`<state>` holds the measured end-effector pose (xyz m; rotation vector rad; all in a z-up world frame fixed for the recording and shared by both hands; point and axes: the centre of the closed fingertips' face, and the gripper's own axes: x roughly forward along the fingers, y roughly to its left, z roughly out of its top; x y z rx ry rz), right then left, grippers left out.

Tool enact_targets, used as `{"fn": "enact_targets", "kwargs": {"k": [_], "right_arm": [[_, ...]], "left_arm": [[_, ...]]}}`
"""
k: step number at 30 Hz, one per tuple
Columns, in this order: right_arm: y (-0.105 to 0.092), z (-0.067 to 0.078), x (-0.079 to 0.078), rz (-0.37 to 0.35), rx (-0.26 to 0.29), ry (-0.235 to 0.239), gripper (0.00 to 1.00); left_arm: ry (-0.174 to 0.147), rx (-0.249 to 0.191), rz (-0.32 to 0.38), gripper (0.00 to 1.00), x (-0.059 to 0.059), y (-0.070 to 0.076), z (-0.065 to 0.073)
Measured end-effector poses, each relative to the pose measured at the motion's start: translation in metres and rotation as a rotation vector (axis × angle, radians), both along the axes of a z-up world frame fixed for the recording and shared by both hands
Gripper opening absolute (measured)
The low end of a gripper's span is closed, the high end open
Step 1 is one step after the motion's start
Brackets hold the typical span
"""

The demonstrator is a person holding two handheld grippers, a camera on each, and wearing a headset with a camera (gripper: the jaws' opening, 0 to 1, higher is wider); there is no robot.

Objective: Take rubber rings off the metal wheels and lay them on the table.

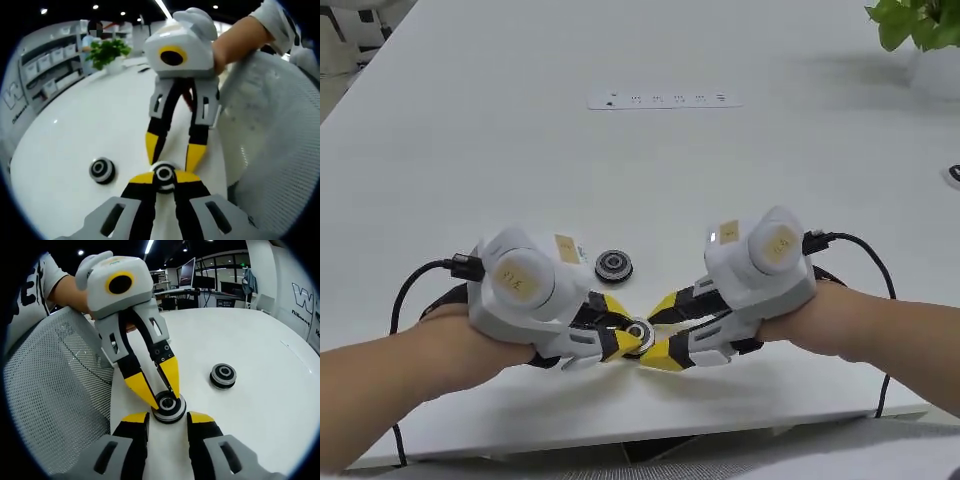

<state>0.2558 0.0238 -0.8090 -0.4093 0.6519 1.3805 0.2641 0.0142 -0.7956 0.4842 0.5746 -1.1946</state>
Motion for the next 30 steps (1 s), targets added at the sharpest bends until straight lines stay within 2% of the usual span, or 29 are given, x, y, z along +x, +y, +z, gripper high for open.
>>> {"fn": "enact_targets", "kwargs": {"k": [6,10,30], "right_arm": [[0.0016,-0.0001,0.0015,0.0,0.003,-0.022,0.26],[-0.0007,0.0028,0.003,-0.017,0.019,0.007,0.24],[-0.0068,0.001,0.0013,0.0,-0.014,0.012,0.19]], "left_arm": [[-0.001,0.001,0.0,0.14,-0.0001,-0.0001,0.0],[-0.001,0.001,0.0,0.14,-0.0004,-0.0002,-0.0001],[-0.009,0.006,-0.006,0.14,-0.0017,0.0,0.0001]]}}
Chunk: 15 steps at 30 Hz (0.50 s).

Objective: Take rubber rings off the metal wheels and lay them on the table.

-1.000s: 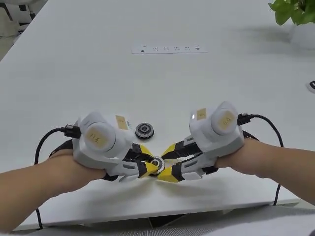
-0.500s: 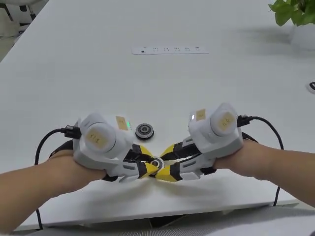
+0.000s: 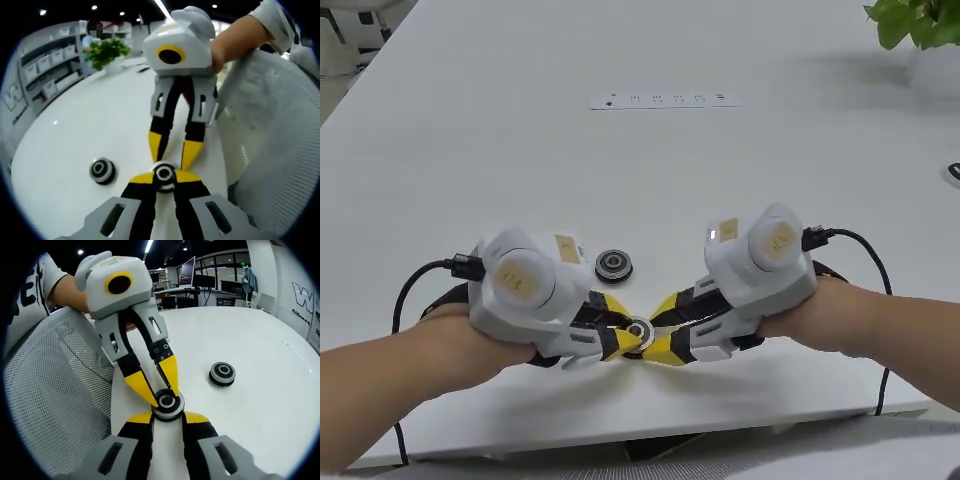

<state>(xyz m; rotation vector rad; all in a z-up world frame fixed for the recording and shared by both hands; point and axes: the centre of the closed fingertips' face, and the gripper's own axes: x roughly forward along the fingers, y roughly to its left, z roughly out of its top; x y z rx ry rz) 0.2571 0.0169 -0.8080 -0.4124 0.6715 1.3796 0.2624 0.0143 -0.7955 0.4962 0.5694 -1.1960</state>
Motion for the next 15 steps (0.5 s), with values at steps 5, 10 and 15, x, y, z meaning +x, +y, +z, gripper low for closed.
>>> {"fn": "enact_targets", "kwargs": {"k": [5,10,15], "right_arm": [[-0.0023,-0.0007,-0.0003,-0.004,-0.005,0.008,0.15],[-0.002,-0.001,0.0001,-0.002,-0.008,0.006,0.14],[-0.0024,-0.0013,0.0002,-0.003,-0.011,0.01,0.13]], "left_arm": [[0.001,-0.001,0.004,0.14,0.0006,0.001,-0.0004],[0.003,-0.002,0.006,0.14,0.0007,0.0015,-0.0004],[0.002,-0.001,0.007,0.14,0.0006,0.0018,-0.0003]]}}
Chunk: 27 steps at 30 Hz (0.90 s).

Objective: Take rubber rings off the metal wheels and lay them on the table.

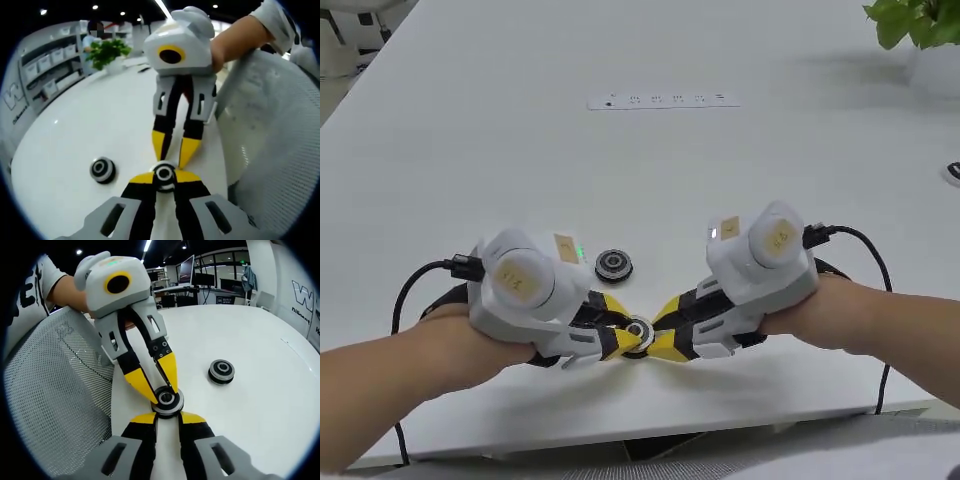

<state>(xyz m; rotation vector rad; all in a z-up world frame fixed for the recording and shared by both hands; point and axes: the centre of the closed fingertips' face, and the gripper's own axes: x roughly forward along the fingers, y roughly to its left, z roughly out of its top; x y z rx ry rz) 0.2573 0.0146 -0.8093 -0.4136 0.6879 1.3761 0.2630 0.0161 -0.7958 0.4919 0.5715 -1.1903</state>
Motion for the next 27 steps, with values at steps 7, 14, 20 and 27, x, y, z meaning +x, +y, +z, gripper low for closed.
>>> {"fn": "enact_targets", "kwargs": {"k": [7,14,20,27], "right_arm": [[-0.0004,-0.0003,0.0,-0.001,-0.005,0.003,0.12],[-0.0015,-0.0006,0.0,-0.001,-0.01,0.004,0.09],[-0.0026,-0.0009,0.0007,-0.004,-0.014,0.005,0.06],[-0.003,-0.0004,0.0016,-0.012,-0.013,0.008,0.03]], "left_arm": [[-0.001,0.0,-0.001,0.14,0.0003,0.0002,0.0001],[-0.002,0.001,0.0,0.14,0.0004,0.0,0.0001],[-0.003,0.001,0.0,0.14,0.0003,-0.0002,0.0002],[-0.003,0.005,0.001,0.14,0.0003,-0.0001,0.0002]]}}
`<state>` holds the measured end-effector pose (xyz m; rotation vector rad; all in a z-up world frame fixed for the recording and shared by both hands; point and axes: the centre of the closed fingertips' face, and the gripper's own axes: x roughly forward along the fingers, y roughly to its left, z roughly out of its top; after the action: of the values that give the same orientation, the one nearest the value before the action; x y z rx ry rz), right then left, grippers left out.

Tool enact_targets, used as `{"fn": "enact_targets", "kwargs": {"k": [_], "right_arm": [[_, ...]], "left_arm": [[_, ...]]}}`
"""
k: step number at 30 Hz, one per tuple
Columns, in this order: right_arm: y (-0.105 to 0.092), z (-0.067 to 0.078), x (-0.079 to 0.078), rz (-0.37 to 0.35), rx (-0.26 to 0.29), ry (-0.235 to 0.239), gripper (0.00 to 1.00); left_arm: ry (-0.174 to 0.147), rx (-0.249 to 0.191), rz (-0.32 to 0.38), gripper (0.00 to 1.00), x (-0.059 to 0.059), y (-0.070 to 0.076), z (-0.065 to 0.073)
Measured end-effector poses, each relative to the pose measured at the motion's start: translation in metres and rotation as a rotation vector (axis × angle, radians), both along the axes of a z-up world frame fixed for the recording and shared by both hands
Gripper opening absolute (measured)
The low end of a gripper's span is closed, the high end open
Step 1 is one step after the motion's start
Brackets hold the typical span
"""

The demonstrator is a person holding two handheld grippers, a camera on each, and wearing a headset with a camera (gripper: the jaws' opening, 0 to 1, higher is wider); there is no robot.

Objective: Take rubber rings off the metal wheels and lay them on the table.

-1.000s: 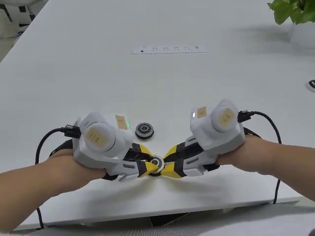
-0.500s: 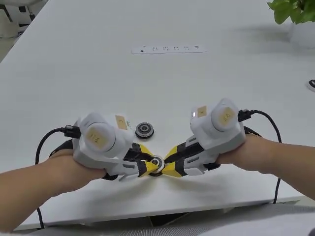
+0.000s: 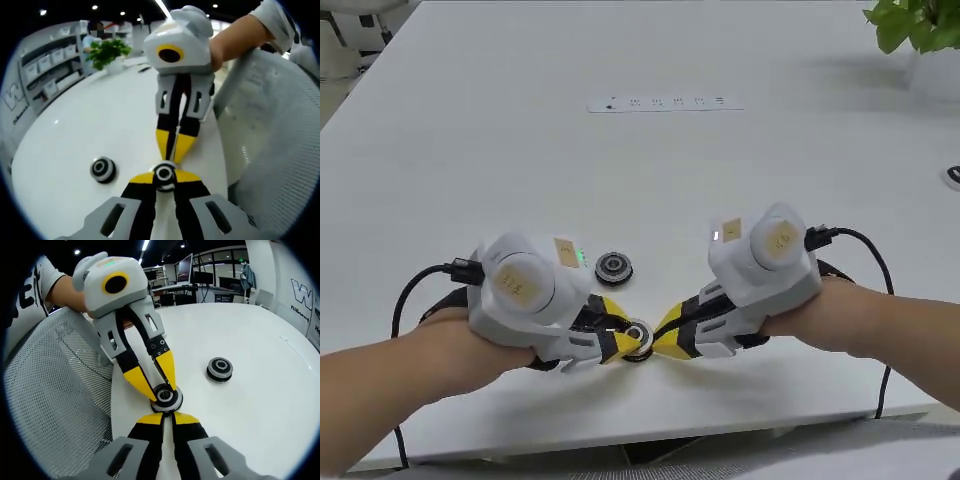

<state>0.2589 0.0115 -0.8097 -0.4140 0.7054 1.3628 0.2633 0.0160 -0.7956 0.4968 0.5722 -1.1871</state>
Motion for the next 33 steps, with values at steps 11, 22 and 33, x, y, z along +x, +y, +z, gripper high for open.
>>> {"fn": "enact_targets", "kwargs": {"k": [11,22,33], "right_arm": [[-0.0009,0.0005,0.0018,-0.032,0.0,0.029,0.0],[-0.0034,0.004,0.0028,-0.053,0.014,0.068,0.0],[-0.006,0.0056,0.008,-0.127,0.029,0.131,0.0]], "left_arm": [[-0.006,0.011,-0.005,0.14,-0.0007,0.0008,-0.0002],[-0.007,0.016,-0.003,0.13,-0.0012,0.0007,0.0003],[-0.004,0.016,-0.001,0.13,-0.0006,0.0009,-0.0005]]}}
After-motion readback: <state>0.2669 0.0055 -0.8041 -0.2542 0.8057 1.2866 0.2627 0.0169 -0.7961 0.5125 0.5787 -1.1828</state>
